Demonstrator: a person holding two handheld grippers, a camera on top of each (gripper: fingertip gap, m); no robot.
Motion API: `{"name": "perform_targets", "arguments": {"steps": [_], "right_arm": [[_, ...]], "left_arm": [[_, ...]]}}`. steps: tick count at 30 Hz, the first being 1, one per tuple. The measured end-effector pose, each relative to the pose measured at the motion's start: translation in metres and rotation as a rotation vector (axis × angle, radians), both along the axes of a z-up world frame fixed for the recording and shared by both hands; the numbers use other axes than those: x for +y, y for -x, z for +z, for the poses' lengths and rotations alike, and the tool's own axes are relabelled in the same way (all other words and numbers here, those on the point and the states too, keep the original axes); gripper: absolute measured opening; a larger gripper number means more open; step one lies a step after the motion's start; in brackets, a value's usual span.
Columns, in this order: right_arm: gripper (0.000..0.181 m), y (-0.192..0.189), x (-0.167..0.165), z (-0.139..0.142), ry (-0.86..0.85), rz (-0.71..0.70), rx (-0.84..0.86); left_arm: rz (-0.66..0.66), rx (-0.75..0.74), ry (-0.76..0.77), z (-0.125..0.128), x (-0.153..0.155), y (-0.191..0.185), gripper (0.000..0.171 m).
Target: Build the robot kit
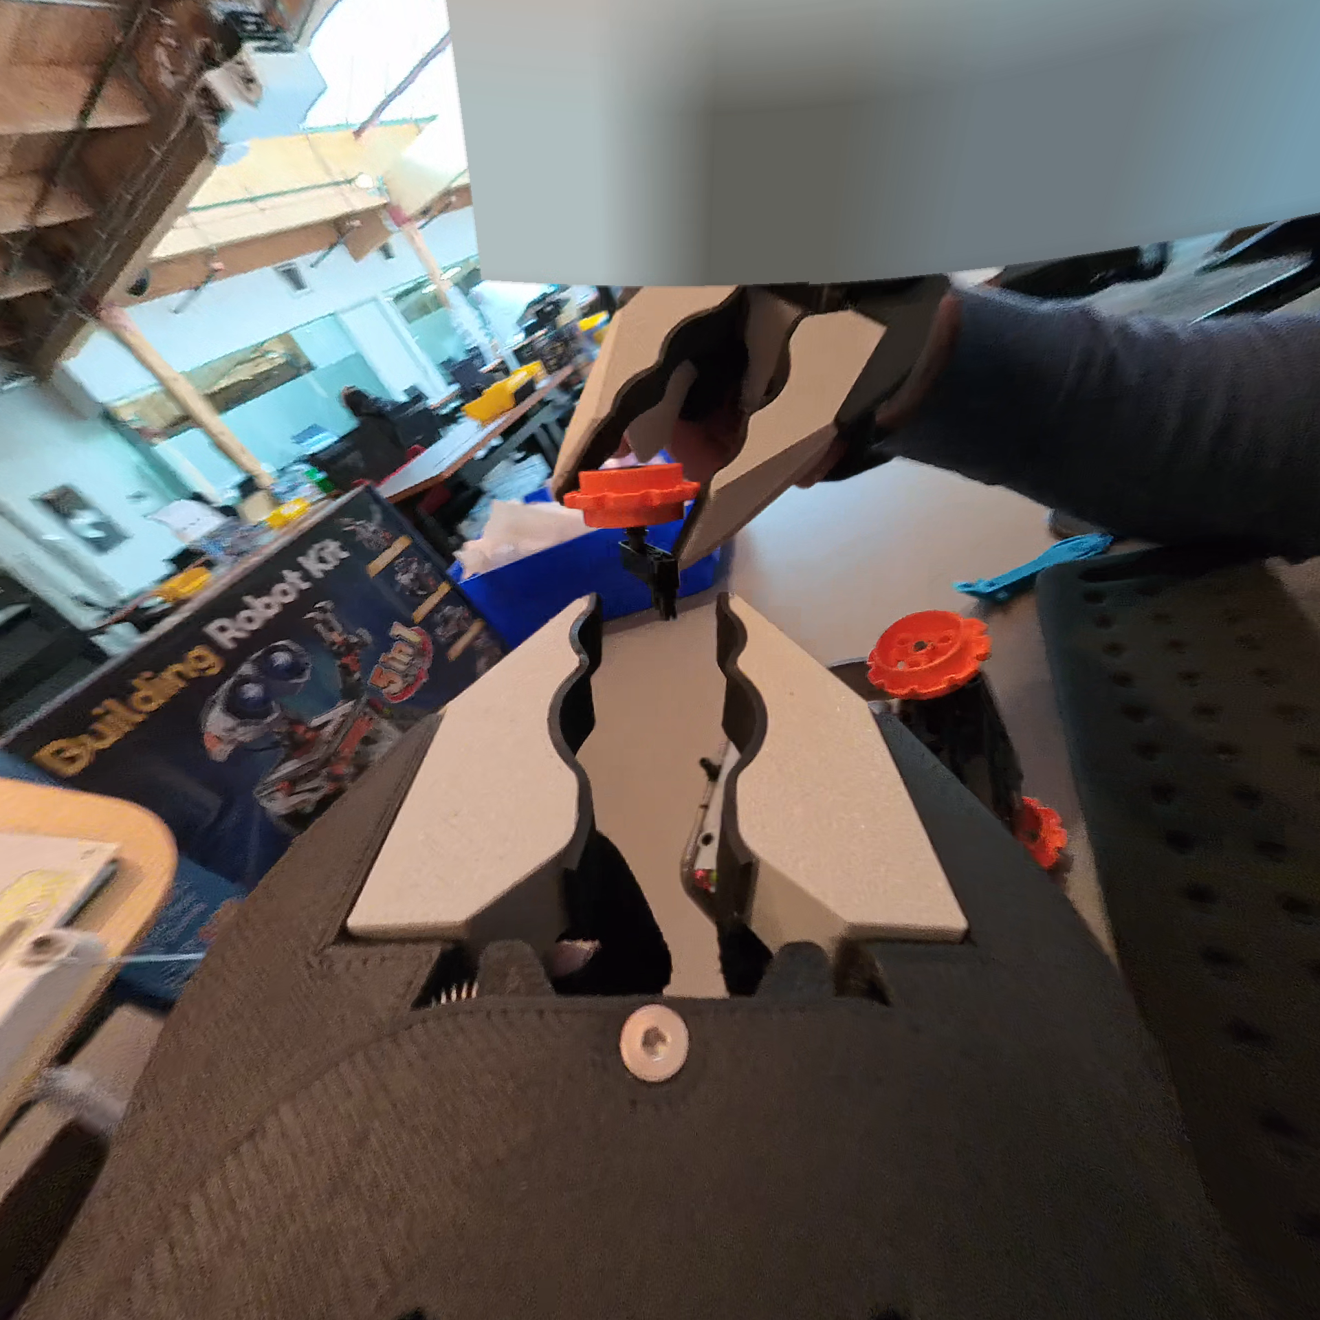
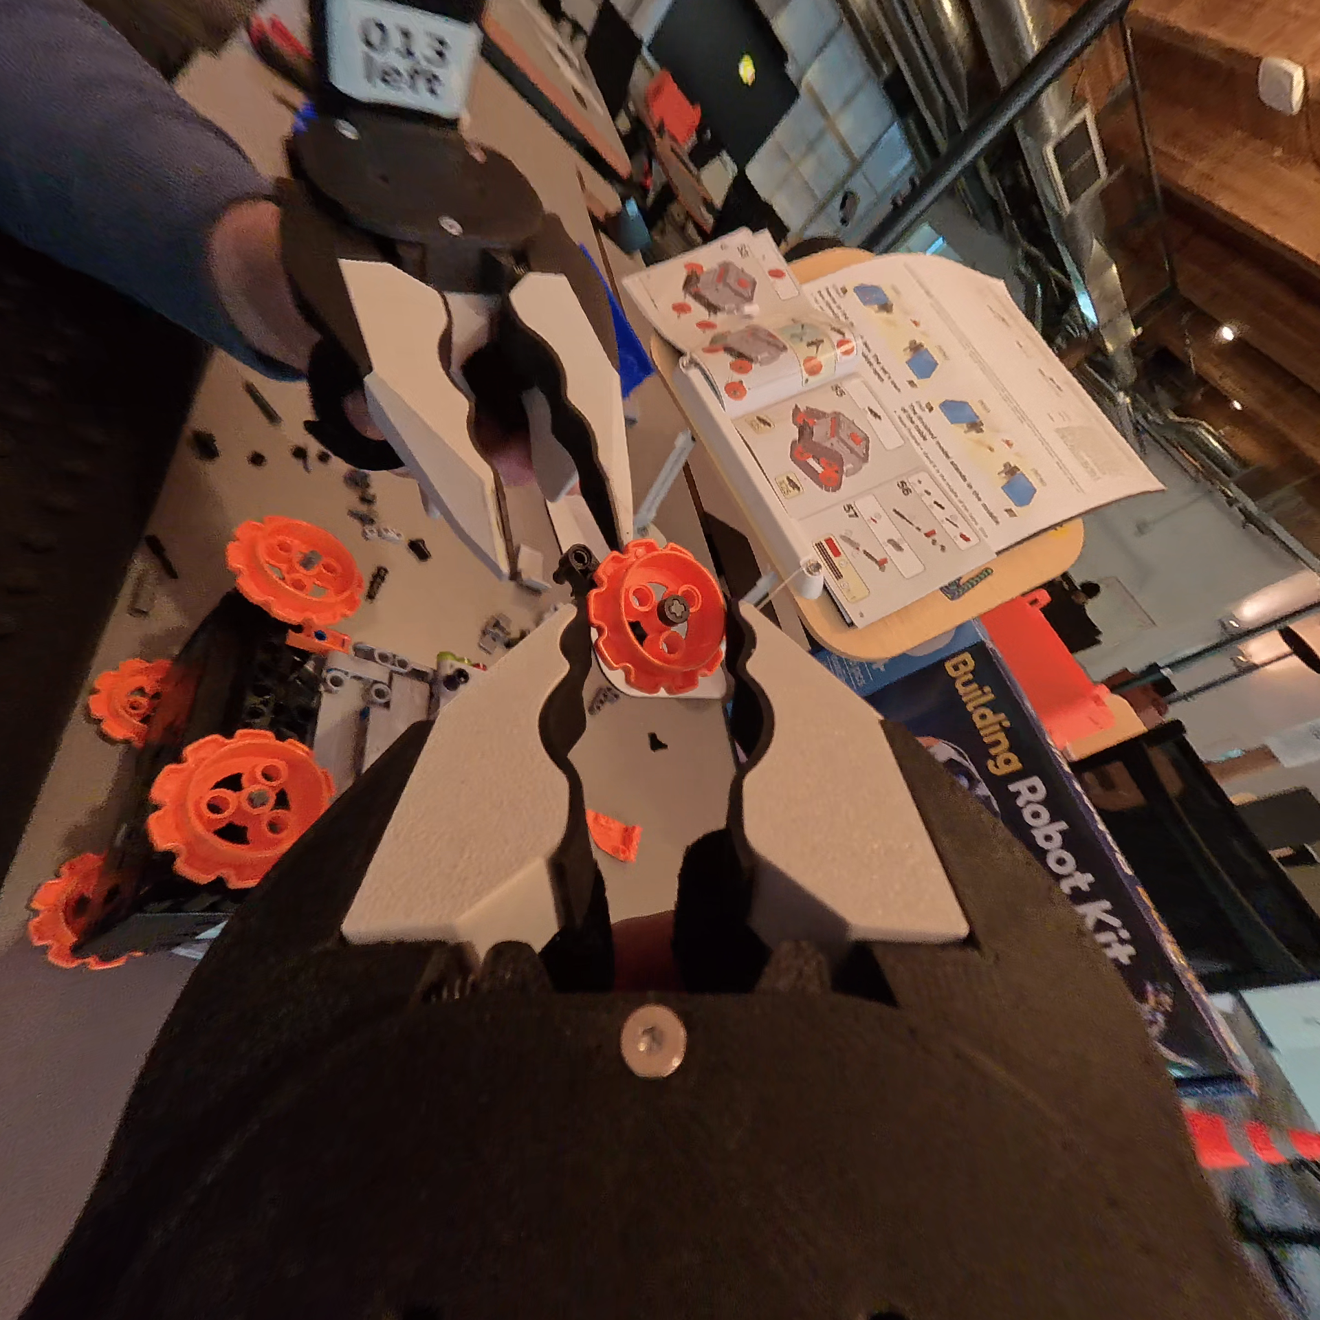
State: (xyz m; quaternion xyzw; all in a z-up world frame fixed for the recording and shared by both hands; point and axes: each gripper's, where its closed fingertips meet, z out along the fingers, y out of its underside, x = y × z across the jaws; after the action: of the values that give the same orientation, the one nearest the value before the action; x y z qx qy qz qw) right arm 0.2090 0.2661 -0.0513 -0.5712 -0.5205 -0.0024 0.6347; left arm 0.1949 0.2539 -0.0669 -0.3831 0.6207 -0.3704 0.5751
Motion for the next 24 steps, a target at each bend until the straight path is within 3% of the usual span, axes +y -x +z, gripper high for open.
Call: {"name": "perform_targets", "arguments": {"steps": [3, 6, 9, 13, 21, 24], "right_arm": [[0.036, 0.002, -0.01, -0.001, 0.022, 0.082, 0.028], [0.036, 0.008, -0.02, -0.011, 0.095, 0.171, 0.024], [0.036, 0.011, -0.025, -0.021, 0.131, 0.218, 0.0], [0.036, 0.011, -0.022, -0.031, 0.087, 0.185, -0.096], [0.035, 0.007, -0.013, -0.04, -0.027, 0.057, -0.328], [0.035, 0.004, -0.007, -0.043, -0.084, -0.002, -0.419]], "left_arm": [[-0.066, -0.011, 0.138, 0.01, 0.007, 0.006, 0.037], [-0.167, 0.011, 0.372, 0.017, 0.011, 0.006, 0.037], [-0.249, 0.094, 0.478, 0.007, 0.004, 0.0, 0.035], [-0.29, 0.177, 0.545, -0.009, -0.008, -0.01, 0.034], [-0.369, 0.242, 0.755, -0.008, -0.008, -0.006, 0.037], [-0.315, 0.255, 0.758, -0.009, -0.002, -0.008, 0.036]]}}
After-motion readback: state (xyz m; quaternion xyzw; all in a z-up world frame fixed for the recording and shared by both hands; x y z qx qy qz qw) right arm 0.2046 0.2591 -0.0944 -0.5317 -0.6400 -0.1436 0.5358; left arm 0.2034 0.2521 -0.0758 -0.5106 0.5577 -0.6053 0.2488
